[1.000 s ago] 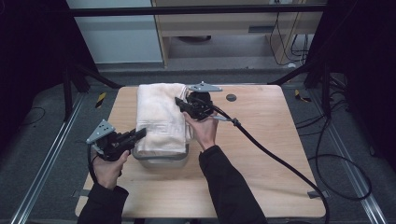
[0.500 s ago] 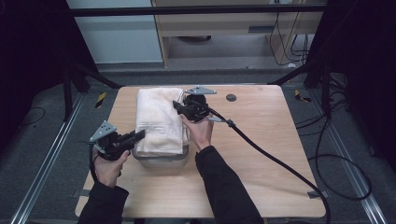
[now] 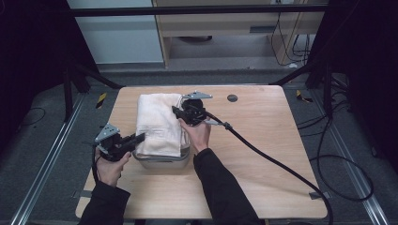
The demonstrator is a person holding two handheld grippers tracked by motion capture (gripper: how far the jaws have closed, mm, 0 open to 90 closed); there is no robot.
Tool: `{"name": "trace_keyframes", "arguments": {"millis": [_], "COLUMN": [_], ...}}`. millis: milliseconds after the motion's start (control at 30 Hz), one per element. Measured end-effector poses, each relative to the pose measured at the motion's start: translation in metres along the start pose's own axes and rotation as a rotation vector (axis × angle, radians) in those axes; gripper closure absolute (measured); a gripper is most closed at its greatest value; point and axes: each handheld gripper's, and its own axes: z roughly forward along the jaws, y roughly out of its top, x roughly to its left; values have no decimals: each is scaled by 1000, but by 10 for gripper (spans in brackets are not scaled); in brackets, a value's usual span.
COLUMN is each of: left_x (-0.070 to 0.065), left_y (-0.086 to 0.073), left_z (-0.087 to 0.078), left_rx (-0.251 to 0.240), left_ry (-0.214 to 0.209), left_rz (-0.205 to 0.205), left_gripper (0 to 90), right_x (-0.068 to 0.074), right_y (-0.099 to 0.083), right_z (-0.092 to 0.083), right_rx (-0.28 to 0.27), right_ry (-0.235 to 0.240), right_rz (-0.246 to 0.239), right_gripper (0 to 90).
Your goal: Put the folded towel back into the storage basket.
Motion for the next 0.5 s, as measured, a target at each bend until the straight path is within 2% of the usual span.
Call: {"name": "trace_keyframes", "arguments": {"millis": [500], "left_x": [6], "left_y": [-10], "left_z": [12], "left_rx": [45], "left_ry": [33], "left_rz": [-4], "left_gripper": [787], "right_x": [-3], "right_y": [-12], "right_z": [15], "right_rx": [45], "right_ry": [-13], "right_rz": [-10], "right_gripper": [674]}}
